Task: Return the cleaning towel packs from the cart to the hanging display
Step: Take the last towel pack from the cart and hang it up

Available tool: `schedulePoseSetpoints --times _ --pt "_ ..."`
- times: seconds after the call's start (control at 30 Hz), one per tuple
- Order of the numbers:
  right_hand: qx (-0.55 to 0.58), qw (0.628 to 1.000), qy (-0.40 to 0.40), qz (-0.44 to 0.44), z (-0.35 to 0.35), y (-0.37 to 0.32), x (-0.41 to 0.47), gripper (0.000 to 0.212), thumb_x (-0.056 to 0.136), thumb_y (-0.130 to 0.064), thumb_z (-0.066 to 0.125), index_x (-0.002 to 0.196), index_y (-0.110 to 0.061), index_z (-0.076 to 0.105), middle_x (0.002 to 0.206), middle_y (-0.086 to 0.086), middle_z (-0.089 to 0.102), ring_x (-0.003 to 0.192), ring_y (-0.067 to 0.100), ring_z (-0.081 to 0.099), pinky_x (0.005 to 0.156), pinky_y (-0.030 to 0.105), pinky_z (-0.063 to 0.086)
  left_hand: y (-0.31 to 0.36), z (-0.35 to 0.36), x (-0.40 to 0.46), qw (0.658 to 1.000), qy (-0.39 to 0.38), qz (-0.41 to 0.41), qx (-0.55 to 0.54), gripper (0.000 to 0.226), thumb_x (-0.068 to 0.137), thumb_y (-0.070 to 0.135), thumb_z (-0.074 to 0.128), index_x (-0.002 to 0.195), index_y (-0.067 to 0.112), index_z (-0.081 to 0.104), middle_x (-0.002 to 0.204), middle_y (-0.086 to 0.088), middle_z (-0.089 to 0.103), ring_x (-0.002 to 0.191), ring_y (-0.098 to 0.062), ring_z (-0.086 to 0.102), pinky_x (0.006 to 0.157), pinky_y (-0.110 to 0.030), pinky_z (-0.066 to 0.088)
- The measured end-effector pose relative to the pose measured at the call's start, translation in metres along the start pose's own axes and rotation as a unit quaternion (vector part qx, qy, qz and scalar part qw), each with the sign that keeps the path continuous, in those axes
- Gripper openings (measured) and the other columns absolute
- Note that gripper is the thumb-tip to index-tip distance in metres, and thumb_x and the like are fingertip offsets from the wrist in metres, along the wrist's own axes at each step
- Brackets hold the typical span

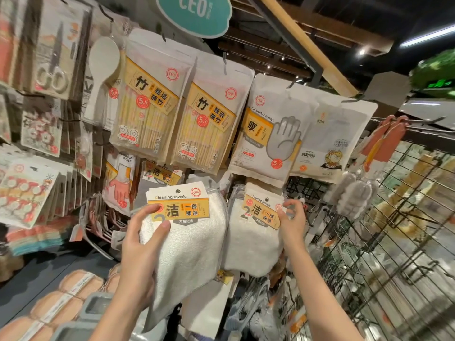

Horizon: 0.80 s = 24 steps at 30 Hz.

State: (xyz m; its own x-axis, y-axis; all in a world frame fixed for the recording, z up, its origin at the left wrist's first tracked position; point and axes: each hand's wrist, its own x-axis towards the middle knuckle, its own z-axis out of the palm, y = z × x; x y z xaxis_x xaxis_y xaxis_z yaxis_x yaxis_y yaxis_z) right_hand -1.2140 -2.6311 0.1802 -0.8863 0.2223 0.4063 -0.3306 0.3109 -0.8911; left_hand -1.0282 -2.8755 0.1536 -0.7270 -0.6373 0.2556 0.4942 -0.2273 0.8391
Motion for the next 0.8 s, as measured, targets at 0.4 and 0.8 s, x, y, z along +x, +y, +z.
schedulePoseSetpoints --times 0.4,0.8 --pt "-0.044 0.998 -0.037 0.005 0.009 0.011 0.003 0.023 0.082 -0.002 0.067 0.094 -0.019 0.058 0.116 0.003 0.055 0.112 0.017 0.05 0.098 0.033 0.042 -0.01 0.016 -0.002 1.0 -0.02 -0.022 -0.007 0.033 0.087 0.008 0.064 0.109 0.033 0.064 0.125 0.01 0.06 0.114 0.003 0.055 0.085 -0.014 0.039" --pt "-0.152 0.988 0.016 0.011 0.031 0.011 0.014 0.03 0.082 -0.011 0.07 0.103 -0.025 0.054 0.111 -0.003 0.04 0.07 -0.005 0.039 0.053 0.008 0.025 -0.009 0.014 0.003 1.0 -0.014 -0.017 -0.015 0.033 0.086 0.006 0.064 0.111 0.028 0.063 0.123 0.011 0.062 0.117 -0.005 0.055 0.091 -0.021 0.04"
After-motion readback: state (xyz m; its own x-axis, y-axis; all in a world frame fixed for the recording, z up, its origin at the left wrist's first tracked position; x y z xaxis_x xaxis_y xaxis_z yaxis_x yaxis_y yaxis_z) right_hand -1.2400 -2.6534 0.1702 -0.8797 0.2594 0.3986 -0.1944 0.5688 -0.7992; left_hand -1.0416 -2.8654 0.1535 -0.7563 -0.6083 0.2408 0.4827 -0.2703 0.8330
